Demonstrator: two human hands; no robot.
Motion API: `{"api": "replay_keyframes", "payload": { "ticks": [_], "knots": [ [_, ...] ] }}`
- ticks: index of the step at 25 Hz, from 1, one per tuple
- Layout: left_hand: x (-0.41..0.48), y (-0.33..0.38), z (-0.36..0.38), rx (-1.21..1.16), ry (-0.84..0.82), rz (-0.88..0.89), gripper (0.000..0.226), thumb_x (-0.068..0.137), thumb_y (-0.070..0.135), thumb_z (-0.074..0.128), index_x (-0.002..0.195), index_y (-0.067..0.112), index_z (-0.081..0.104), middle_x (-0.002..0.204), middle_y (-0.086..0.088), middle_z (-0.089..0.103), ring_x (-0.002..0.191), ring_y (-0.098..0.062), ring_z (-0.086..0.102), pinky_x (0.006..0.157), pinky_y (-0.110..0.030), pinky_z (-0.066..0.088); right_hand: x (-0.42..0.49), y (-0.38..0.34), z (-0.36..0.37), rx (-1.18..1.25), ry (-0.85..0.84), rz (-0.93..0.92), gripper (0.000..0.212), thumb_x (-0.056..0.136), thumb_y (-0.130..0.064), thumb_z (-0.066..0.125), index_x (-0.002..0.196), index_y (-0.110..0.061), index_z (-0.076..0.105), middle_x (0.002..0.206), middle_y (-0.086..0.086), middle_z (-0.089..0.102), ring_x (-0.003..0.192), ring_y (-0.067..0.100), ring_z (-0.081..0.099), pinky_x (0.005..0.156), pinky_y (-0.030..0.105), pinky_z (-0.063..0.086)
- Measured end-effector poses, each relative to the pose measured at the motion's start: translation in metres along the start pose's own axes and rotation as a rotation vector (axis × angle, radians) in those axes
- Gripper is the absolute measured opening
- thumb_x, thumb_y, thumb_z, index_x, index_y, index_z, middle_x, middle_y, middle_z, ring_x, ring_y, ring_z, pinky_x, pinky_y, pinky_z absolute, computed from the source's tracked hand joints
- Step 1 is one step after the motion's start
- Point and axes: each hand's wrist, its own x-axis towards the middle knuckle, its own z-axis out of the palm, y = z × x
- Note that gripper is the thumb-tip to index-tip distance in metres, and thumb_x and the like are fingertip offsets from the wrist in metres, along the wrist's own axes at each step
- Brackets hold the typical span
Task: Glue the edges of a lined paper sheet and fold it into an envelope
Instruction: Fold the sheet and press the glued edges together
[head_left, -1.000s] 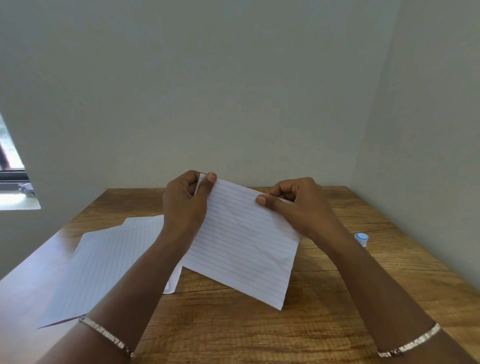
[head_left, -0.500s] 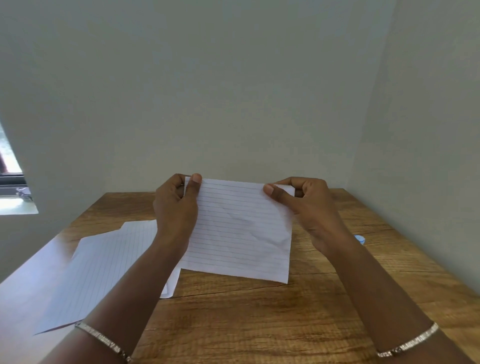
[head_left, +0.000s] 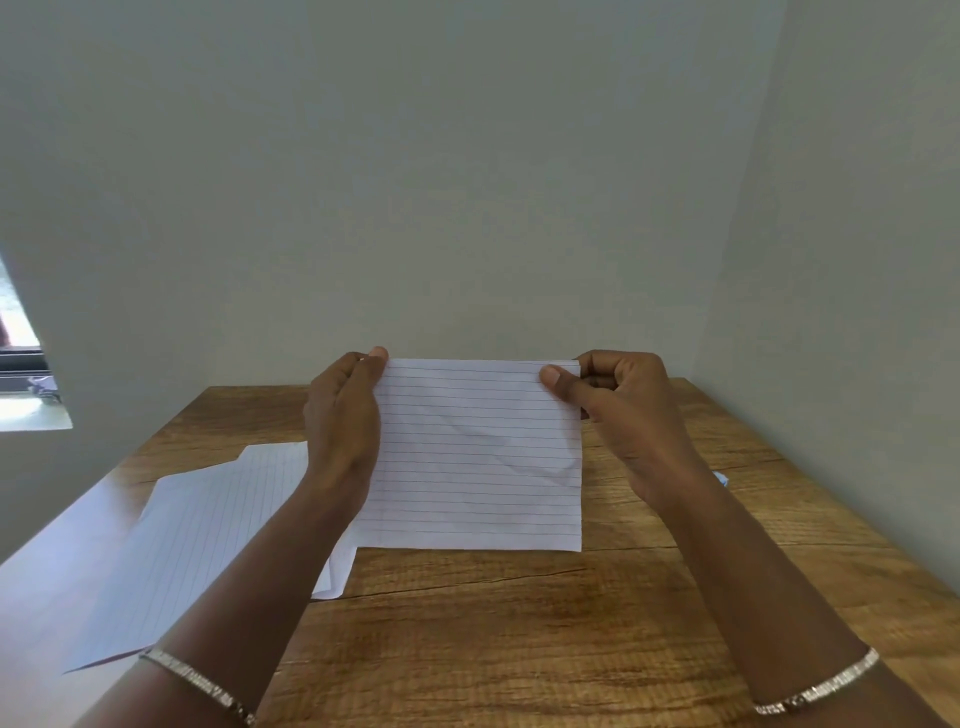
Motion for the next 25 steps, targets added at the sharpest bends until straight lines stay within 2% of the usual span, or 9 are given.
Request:
{"api": "replay_keyframes", "payload": {
  "ticks": [5,8,11,14,16,18,20,22,25],
  "knots": [
    [0.0,0.001,0.001,-0.001,-0.055,-0.007,0.047,0.101,0.054,0.043,0.079,0.014,0.054,0.074,0.0,0.056,0.066,-0.012,0.055,0.062,-0.029,0.043,0.001,0.004,-0.001,-0.016,-0.025,-0.033,0.034,0.09,-0.035,0.076,0.09,-0.001,0.073,0.094,0.03,0.073,0.096,0.045,0.069,0.087,0.059,0.055],
    [0.0,-0.002,0.001,0.011,-0.054,-0.04,0.053,0.101,0.056,0.043,0.081,0.009,0.056,0.077,-0.01,0.055,0.072,-0.021,0.055,0.066,-0.035,0.042,0.001,0.003,0.0,0.018,-0.011,-0.028,0.027,0.085,-0.038,0.08,0.099,-0.015,0.074,0.085,0.017,0.078,0.088,0.032,0.076,0.082,0.05,0.059],
    [0.0,-0.003,0.001,0.037,-0.033,-0.039,0.064,0.101,0.056,0.042,0.079,-0.003,0.053,0.078,-0.012,0.053,0.073,-0.025,0.052,0.067,-0.038,0.04,0.001,0.0,0.0,0.071,-0.015,-0.02,0.043,0.072,-0.045,0.086,0.105,-0.02,0.072,0.083,0.004,0.081,0.084,0.016,0.079,0.079,0.036,0.061],
    [-0.002,-0.004,0.001,0.068,-0.006,-0.025,0.06,0.1,0.057,0.043,0.07,0.004,0.047,0.069,-0.009,0.048,0.066,-0.021,0.047,0.063,-0.035,0.038,0.001,0.003,0.0,0.114,-0.172,0.024,0.056,0.067,-0.041,0.093,0.115,-0.024,0.069,0.096,0.0,0.082,0.09,0.015,0.079,0.082,0.032,0.063],
    [-0.003,-0.005,0.002,0.092,0.012,-0.018,0.062,0.1,0.057,0.042,0.071,0.003,0.049,0.068,-0.008,0.049,0.065,-0.019,0.047,0.061,-0.034,0.038,-0.001,0.006,0.002,0.058,-0.299,0.052,0.067,0.062,-0.032,0.097,0.121,-0.03,0.065,0.108,-0.008,0.08,0.098,0.009,0.077,0.082,0.029,0.064],
    [-0.002,-0.008,0.002,0.118,0.042,0.006,0.064,0.101,0.056,0.042,0.069,0.002,0.049,0.065,-0.007,0.049,0.061,-0.017,0.047,0.059,-0.032,0.038,-0.003,0.008,0.007,-0.012,-0.348,0.053,0.073,0.06,-0.028,0.099,0.124,-0.033,0.064,0.116,-0.013,0.077,0.105,0.005,0.073,0.086,0.029,0.062],
    [-0.002,-0.009,0.001,0.181,0.097,0.063,0.06,0.102,0.054,0.041,0.062,0.01,0.043,0.058,-0.002,0.046,0.054,-0.013,0.044,0.055,-0.028,0.036,-0.003,0.01,0.01,0.027,-0.318,0.045,0.062,0.068,-0.026,0.095,0.122,-0.027,0.067,0.115,-0.009,0.078,0.104,0.01,0.075,0.088,0.036,0.062],
    [-0.001,-0.009,0.002,0.24,0.132,0.125,0.058,0.103,0.051,0.041,0.058,0.015,0.039,0.055,0.001,0.046,0.052,-0.011,0.044,0.053,-0.027,0.036,-0.003,0.01,0.01,0.075,-0.256,0.047,0.039,0.081,-0.029,0.086,0.117,-0.022,0.073,0.108,-0.005,0.081,0.098,0.014,0.078,0.088,0.041,0.063],
    [-0.002,-0.009,0.004,0.242,0.141,0.149,0.057,0.104,0.049,0.042,0.056,0.019,0.036,0.053,0.005,0.043,0.047,-0.008,0.046,0.053,-0.025,0.035,-0.004,0.009,0.011,0.078,-0.207,0.053,0.023,0.095,-0.035,0.069,0.107,-0.017,0.078,0.1,-0.004,0.082,0.092,0.013,0.079,0.086,0.037,0.063]
  ]
}}
